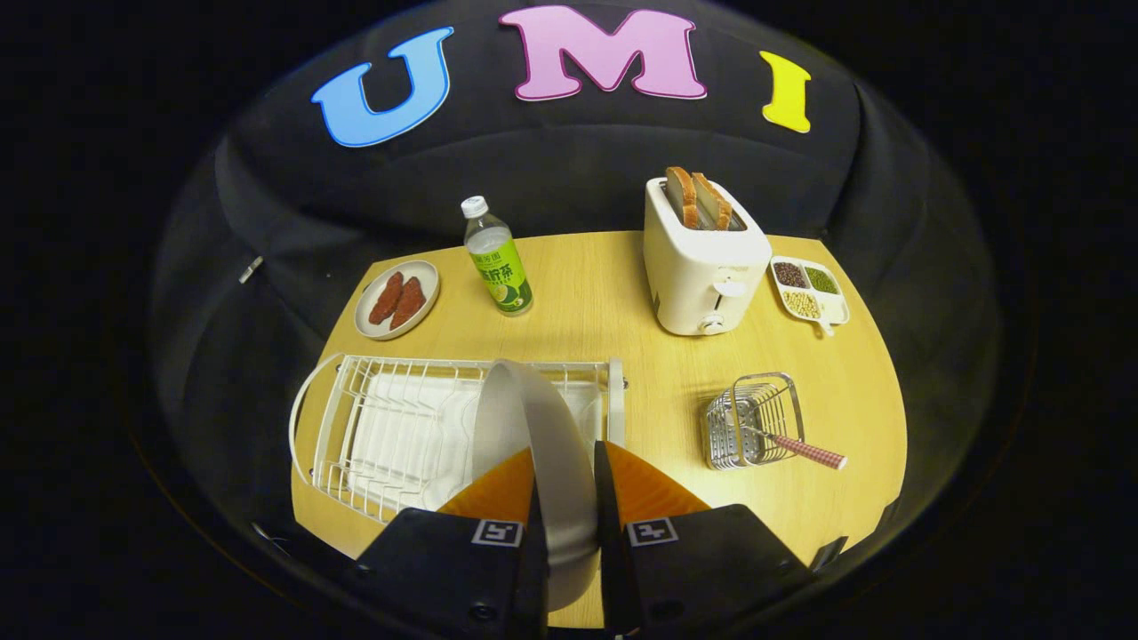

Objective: Take the plate from the dish rack, then take the spoon from the basket and place it into the plate.

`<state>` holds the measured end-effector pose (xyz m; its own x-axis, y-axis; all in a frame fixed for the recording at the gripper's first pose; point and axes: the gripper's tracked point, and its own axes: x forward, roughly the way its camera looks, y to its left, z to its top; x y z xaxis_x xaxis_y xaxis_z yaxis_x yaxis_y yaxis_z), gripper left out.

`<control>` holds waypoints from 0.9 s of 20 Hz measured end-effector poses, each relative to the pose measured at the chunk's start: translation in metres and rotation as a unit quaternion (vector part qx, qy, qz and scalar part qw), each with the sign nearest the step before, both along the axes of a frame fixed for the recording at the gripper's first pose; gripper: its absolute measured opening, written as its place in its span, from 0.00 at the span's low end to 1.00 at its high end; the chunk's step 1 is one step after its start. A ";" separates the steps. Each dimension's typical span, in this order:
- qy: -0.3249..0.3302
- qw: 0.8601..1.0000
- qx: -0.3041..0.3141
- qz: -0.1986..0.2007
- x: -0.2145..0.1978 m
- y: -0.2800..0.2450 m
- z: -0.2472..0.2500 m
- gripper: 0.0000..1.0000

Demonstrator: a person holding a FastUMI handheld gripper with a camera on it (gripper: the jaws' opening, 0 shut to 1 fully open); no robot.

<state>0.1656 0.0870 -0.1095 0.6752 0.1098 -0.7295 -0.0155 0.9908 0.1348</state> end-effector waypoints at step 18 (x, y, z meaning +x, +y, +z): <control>-0.015 0.988 0.142 0.051 -0.170 -0.106 0.007 0.27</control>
<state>-0.0045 -0.0189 -0.1024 0.6701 0.3763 -0.6398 -0.1220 0.9061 0.4051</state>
